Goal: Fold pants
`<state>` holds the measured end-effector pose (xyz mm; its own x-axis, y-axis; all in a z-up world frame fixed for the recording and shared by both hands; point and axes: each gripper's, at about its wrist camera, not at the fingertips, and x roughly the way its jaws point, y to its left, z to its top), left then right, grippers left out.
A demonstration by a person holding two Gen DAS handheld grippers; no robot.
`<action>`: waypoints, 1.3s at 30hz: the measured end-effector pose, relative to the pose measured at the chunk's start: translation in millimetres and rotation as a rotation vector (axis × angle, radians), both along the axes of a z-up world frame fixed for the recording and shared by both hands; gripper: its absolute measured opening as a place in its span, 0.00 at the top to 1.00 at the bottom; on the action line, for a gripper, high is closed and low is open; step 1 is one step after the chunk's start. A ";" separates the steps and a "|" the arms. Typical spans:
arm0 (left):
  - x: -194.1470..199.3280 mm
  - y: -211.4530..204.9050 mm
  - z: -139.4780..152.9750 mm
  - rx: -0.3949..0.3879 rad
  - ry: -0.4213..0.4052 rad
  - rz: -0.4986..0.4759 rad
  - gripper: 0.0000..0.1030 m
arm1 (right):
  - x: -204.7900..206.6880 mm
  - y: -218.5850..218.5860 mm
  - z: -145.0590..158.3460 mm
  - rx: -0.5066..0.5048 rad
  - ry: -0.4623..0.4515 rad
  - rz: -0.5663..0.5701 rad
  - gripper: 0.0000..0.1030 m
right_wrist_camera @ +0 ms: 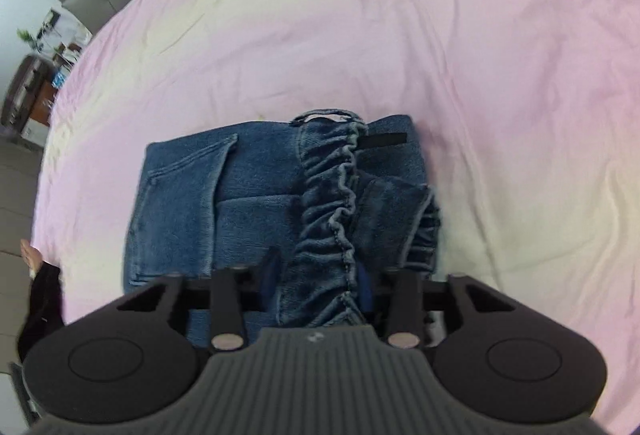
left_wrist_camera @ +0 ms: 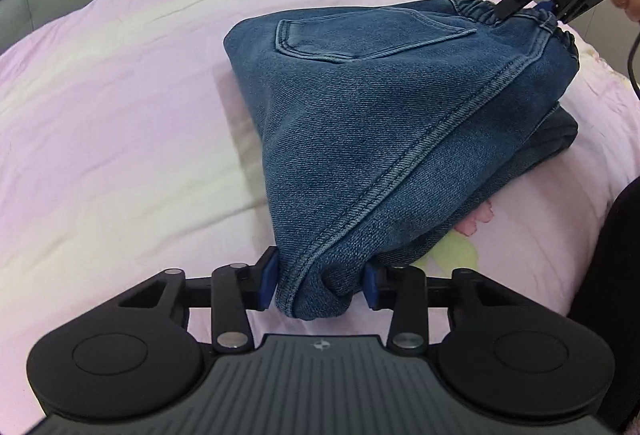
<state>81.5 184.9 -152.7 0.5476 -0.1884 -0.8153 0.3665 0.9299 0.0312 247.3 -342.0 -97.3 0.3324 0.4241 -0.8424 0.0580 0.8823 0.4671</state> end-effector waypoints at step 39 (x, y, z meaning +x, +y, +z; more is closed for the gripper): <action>40.1 16.2 84.8 -0.115 0.047 -0.010 0.64 | -69.7 -65.0 -22.4 0.161 -0.125 -0.213 0.46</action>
